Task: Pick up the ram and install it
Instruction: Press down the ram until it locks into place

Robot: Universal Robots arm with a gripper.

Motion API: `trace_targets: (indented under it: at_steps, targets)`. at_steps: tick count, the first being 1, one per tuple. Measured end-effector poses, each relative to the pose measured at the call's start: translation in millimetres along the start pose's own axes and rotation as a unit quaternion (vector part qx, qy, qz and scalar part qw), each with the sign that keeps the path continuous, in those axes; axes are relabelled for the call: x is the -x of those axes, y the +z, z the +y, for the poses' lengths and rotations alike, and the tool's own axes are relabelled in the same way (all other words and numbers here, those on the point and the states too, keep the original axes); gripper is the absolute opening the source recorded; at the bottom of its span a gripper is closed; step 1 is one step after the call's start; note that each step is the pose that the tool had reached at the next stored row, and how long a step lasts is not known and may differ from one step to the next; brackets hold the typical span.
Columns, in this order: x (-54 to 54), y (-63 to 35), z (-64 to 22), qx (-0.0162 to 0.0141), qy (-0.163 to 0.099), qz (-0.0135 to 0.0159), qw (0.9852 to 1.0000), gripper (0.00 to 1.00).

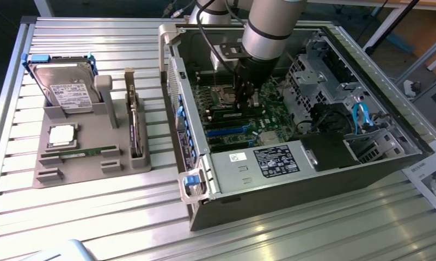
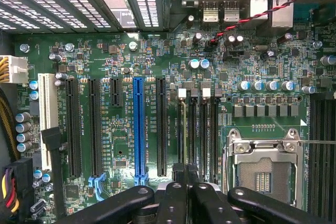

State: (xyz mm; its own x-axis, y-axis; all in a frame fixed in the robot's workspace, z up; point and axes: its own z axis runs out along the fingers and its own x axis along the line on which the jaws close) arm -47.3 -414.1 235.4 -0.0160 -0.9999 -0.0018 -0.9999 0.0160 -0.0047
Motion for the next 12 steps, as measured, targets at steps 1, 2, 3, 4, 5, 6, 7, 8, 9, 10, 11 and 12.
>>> trace_targets:
  at_steps: [1, 2, 3, 4, 5, 6, 7, 8, 9, 10, 11, 12]
  targets:
    - [0.0, 0.1, -0.1, 0.0000, 0.000, 0.0000, 1.0000, 0.10]
    - [-0.1, 0.2, 0.0, 0.0000, 0.000, 0.0000, 1.0000, 0.10]
    - [-0.1, 0.2, 0.0, 0.0000, 0.000, 0.0000, 1.0000, 0.10]
    - [-0.1, 0.3, 0.0, 0.0000, 0.000, 0.0000, 1.0000, 0.10]
    - [-0.1, 0.4, 0.0, 0.0000, 0.000, 0.0000, 1.0000, 0.10]
    - [-0.2, 0.5, 0.0, 0.0000, 0.000, 0.0000, 1.0000, 0.10]
    - [-0.1, 0.5, 0.0, 0.0000, 0.000, 0.0000, 1.0000, 0.10]
    - [-0.1, 0.6, 0.0, 0.0000, 0.000, 0.0000, 1.0000, 0.10]
    - [-0.2, 0.7, 0.0, 0.0000, 0.000, 0.0000, 1.0000, 0.10]
    - [-0.2, 0.9, 0.0, 0.0000, 0.000, 0.0001, 1.0000, 0.10]
    - [-0.2, 1.0, 0.0, 0.0000, 0.000, 0.0000, 1.0000, 0.10]
    - [-0.2, 1.1, 0.0, 0.0000, 0.000, 0.0000, 1.0000, 0.10]
